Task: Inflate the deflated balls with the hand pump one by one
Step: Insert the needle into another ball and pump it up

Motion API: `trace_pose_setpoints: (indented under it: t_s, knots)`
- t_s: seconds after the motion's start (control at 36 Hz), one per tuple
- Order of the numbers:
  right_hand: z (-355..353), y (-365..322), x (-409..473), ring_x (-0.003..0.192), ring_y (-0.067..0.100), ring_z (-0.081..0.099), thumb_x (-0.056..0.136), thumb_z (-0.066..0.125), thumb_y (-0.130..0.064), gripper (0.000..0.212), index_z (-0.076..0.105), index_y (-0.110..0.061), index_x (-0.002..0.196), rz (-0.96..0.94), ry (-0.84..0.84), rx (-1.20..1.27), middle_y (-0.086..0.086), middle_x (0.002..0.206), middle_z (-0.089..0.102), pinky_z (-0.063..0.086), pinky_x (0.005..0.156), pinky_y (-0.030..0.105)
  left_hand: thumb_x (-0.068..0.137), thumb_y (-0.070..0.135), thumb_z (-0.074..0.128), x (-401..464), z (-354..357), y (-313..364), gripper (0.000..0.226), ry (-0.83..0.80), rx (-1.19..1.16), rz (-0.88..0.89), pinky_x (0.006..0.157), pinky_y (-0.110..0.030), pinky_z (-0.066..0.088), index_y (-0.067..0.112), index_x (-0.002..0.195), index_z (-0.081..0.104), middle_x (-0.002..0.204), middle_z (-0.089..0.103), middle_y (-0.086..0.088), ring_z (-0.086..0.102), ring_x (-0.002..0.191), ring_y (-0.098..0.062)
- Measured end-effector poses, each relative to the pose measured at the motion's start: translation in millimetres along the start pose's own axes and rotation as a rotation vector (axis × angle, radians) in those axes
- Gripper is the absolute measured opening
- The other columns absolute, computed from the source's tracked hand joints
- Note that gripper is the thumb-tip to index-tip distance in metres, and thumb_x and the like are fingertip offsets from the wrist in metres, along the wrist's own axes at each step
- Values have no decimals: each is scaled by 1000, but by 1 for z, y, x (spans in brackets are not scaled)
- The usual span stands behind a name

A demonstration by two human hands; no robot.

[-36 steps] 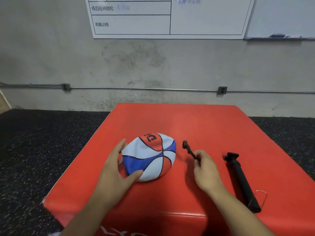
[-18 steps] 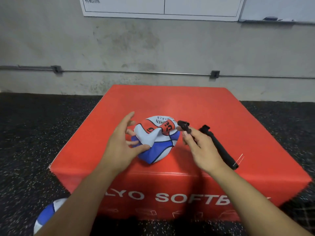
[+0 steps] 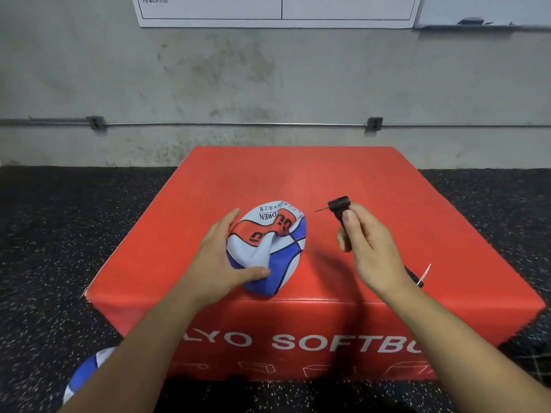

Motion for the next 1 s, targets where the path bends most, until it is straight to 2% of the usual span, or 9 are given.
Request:
trace_pose_setpoints:
  t_s: [0.11, 0.19, 0.31, 0.5, 0.72, 0.81, 0.86, 0.92, 1.0]
  knots:
    - [1, 12, 0, 70, 13, 64, 111, 48, -29, 23, 68, -36, 118, 61, -56, -6, -7, 90, 74, 54, 72, 49, 54, 80, 83, 6, 6, 0, 128, -12, 19, 12, 123, -34, 32, 40, 162, 26, 161, 35, 20, 34, 147, 1]
    - [0, 12, 1, 66, 12, 63, 109, 54, -19, 24, 68, -32, 124, 81, -74, 19, -7, 91, 76, 54, 69, 43, 58, 82, 77, 13, 8, 4, 124, 21, -3, -4, 123, -33, 32, 37, 162, 27, 163, 35, 18, 35, 147, 0]
    - [4, 12, 0, 68, 17, 66, 108, 57, -17, 44, 54, -38, 147, 83, -121, 50, -6, 91, 76, 58, 75, 43, 66, 74, 83, 21, 12, 7, 119, 41, -39, -53, 123, -36, 33, 35, 163, 27, 162, 37, 19, 38, 147, -3]
    - [13, 20, 0, 78, 16, 76, 108, 52, -13, 39, 59, -42, 133, 102, -145, 24, -5, 99, 74, 62, 80, 48, 76, 27, 94, 29, 17, 23, 105, 112, -90, -32, 114, -29, 40, 33, 160, 31, 144, 47, 14, 50, 129, -3]
    - [4, 40, 4, 84, 22, 73, 108, 52, -12, 36, 57, -45, 121, 196, 4, 77, -5, 89, 74, 62, 77, 44, 61, 58, 90, 23, 50, 54, 124, 21, 85, 277, 122, -27, 31, 34, 164, 25, 160, 33, 17, 32, 150, -3]
    - [0, 44, 5, 72, 16, 65, 107, 53, -11, 35, 56, -44, 119, 188, 21, 21, -6, 84, 73, 54, 75, 40, 70, 59, 83, 22, 44, 56, 98, 97, -50, 246, 108, -11, 36, 38, 155, 39, 142, 45, 27, 47, 134, 4]
    - [0, 46, 5, 69, 11, 60, 107, 53, -10, 33, 56, -41, 118, 189, 17, 22, -12, 83, 70, 49, 73, 37, 76, 45, 82, 22, 40, 52, 79, 144, -115, 229, 90, -13, 46, 47, 146, 45, 123, 52, 24, 58, 108, -3]
    - [2, 47, 5, 69, 7, 59, 107, 53, -11, 31, 57, -39, 119, 198, -2, 32, -13, 83, 68, 48, 73, 33, 81, 35, 86, 22, 39, 48, 80, 146, -127, 216, 81, -17, 49, 51, 145, 43, 116, 52, 17, 58, 90, -9]
    - [6, 47, 4, 81, 10, 65, 107, 54, -12, 32, 57, -41, 121, 205, -13, 39, -6, 92, 71, 51, 82, 35, 80, 30, 91, 24, 41, 39, 96, 86, -112, 139, 81, -15, 49, 42, 157, 34, 109, 56, 8, 58, 84, -8]
Point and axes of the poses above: each hand's wrist, its own x-axis towards the middle knuckle, its own z-axis out of the palm, y = z × x, the point moved 9 cm from there along x, towards the middle knuckle
